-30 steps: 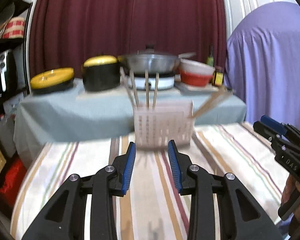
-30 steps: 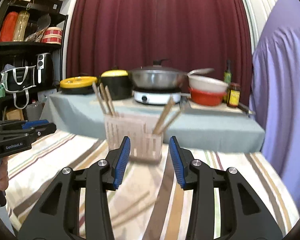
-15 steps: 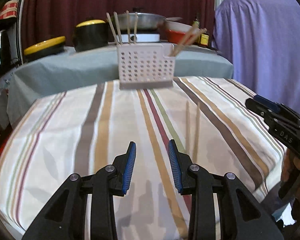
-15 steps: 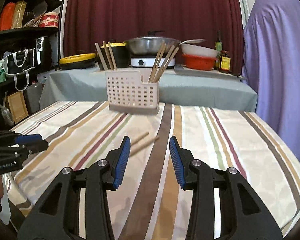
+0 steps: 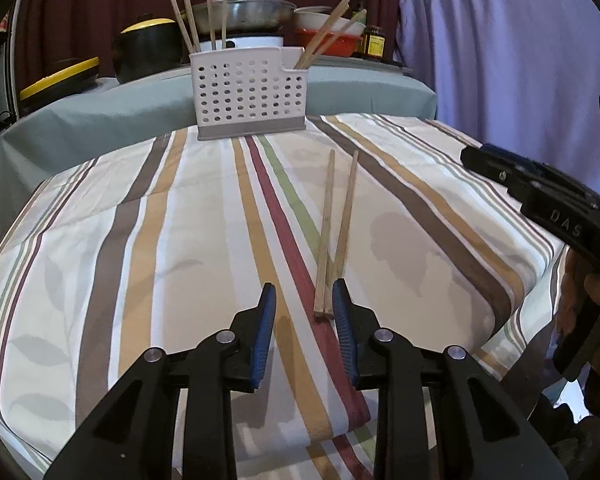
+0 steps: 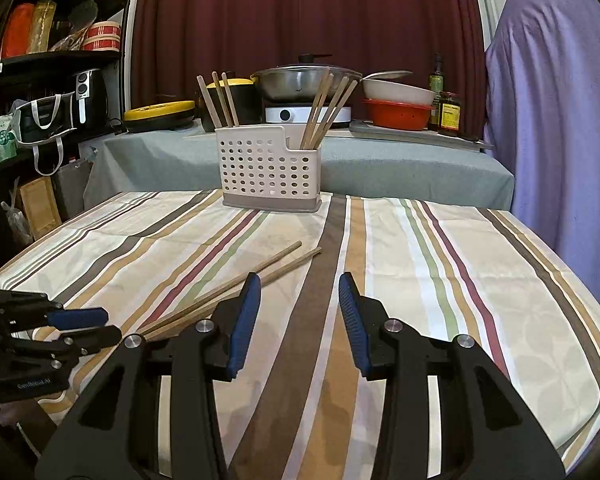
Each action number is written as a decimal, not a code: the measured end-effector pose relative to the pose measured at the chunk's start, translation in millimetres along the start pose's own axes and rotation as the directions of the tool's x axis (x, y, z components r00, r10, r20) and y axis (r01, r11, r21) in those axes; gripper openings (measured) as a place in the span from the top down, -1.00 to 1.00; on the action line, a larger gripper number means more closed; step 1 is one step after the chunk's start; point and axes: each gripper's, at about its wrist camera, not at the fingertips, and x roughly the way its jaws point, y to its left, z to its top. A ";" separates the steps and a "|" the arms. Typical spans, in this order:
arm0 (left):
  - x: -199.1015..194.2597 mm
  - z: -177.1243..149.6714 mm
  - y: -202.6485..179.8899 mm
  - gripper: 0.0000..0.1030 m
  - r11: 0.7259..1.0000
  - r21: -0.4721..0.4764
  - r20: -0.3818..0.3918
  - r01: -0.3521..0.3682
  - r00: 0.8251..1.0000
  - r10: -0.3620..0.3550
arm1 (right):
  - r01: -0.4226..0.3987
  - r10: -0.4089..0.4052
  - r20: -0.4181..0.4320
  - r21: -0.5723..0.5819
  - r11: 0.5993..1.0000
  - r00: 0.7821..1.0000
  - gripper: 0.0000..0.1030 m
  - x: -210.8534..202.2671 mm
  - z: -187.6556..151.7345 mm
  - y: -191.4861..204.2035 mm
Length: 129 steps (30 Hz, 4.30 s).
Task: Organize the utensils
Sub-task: 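Move both tools back down to the remaining chopsticks, then close the left tool on a chopstick while the right tool reaches another, then close the right tool on a chopstick while the left tool holds its own, then lift both held chopsticks and carry them over the white basket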
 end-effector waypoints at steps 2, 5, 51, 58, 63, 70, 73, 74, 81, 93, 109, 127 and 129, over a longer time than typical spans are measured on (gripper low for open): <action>2.6 -1.7 -0.4 0.50 1.000 -0.006 -0.010 0.003 1.000 -0.003 | -0.001 0.001 0.001 0.001 1.000 1.000 0.23 -1.1 -0.3 -0.8; 1.9 -3.0 0.2 0.51 1.000 -0.009 -0.014 -0.002 1.000 0.002 | -0.001 0.001 0.001 0.000 1.000 1.000 0.23 -0.9 -0.2 -1.2; -22.3 -26.2 79.4 0.87 0.976 -0.187 0.040 -0.109 0.992 0.118 | -0.152 0.123 -0.158 -0.182 0.971 0.980 0.19 38.7 -35.2 116.8; -23.2 -24.1 72.9 0.87 0.981 -0.169 0.050 -0.099 0.993 0.109 | -0.083 0.049 -0.169 -0.195 0.977 0.984 0.17 32.1 -37.7 99.3; -21.3 -23.6 69.1 0.87 0.981 -0.165 0.045 -0.100 0.993 0.109 | -0.050 0.019 -0.181 -0.170 0.984 0.983 0.20 29.7 -39.5 80.5; -19.7 -21.4 62.3 0.87 0.983 -0.150 0.044 -0.105 0.993 0.112 | -0.051 0.028 -0.188 -0.119 0.992 0.982 0.45 27.0 -40.6 62.8; -18.2 -20.7 59.9 0.87 0.984 -0.146 0.044 -0.106 0.993 0.114 | -0.059 0.037 -0.192 -0.113 0.992 0.981 0.61 27.7 -41.6 61.4; -17.7 -20.7 59.1 0.87 0.983 -0.146 0.045 -0.107 0.992 0.115 | -0.063 0.041 -0.197 -0.110 0.992 0.979 0.65 28.6 -42.1 60.9; -13.9 -21.4 56.7 0.87 0.983 -0.148 0.040 -0.113 0.992 0.120 | -0.079 0.061 -0.215 -0.075 0.994 0.975 0.87 31.9 -43.9 55.1; -24.4 -14.4 56.6 0.88 0.982 -0.141 0.093 -0.124 0.986 0.138 | -0.052 0.041 -0.157 -0.064 0.997 0.987 0.88 17.9 -30.6 46.6; -78.2 30.6 56.8 0.88 0.979 -0.144 0.287 -0.142 0.941 0.179 | -0.007 0.011 0.033 -0.106 0.994 0.999 0.88 -21.3 15.2 39.5; -141.5 92.2 39.9 0.88 0.984 -0.087 0.491 -0.158 0.852 0.180 | -0.012 0.021 0.194 -0.045 0.999 0.981 0.88 -57.8 82.9 13.7; -143.3 96.9 38.5 0.88 0.983 -0.083 0.493 -0.164 0.850 0.183 | -0.013 0.021 0.198 -0.040 0.999 0.980 0.88 -58.2 87.3 11.2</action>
